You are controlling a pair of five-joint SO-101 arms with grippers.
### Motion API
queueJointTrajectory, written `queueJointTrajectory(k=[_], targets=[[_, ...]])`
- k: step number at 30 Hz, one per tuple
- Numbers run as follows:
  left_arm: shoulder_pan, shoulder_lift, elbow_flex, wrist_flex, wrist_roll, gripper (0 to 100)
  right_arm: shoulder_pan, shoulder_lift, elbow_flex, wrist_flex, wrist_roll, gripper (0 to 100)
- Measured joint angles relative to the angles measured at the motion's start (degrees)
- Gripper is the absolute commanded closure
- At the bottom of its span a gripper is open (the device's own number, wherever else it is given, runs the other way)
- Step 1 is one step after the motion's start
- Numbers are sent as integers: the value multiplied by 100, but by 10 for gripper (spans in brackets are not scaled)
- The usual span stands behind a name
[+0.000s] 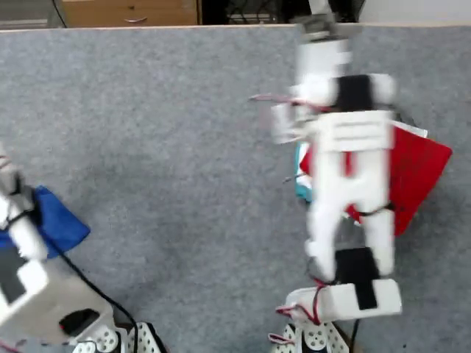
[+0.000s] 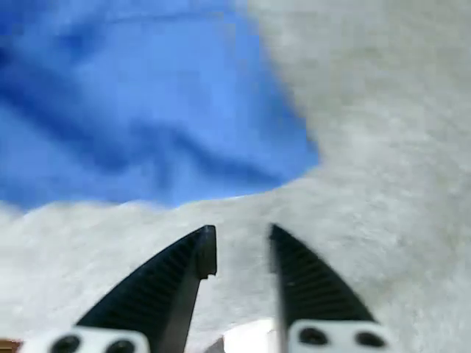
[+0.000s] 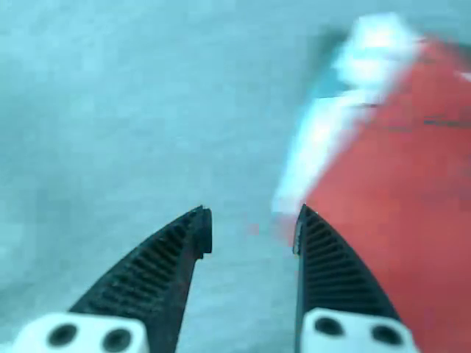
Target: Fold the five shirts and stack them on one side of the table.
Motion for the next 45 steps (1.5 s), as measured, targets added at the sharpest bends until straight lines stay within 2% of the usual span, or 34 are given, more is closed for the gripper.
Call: queueJointTrajectory(k=[3,6,9,12,18,25,30,36,42,45], targets=[[-1152,-360,0,9,-158,818,-1512,633,62,-360,-615,811],[-2295,-422,0,9,-413,818,-2716,1415,-176,-835,-879,811],[-3174,-422,0,9,-633,819,-3481,2321,-800,-1116,-941,811],[-3710,-369,0,0,-695,819,-3930,3402,-1741,-1187,-941,811],[-4369,-264,0,-255,-695,819,-4466,5600,-4387,-1134,-897,811],[-4905,-220,0,-826,-695,819,-5160,7279,-6840,-870,-360,811],[-4967,-53,0,-1002,-695,819,-5257,7411,-7068,-1081,-273,805],[-4967,176,0,-1011,-695,819,-5257,7411,-6875,-1442,-273,727],[-5116,264,0,-1011,-695,819,-5257,7420,-6171,-1451,-273,728],[-5116,264,0,-1011,-695,819,-5257,7420,-6154,-1477,-273,802]])
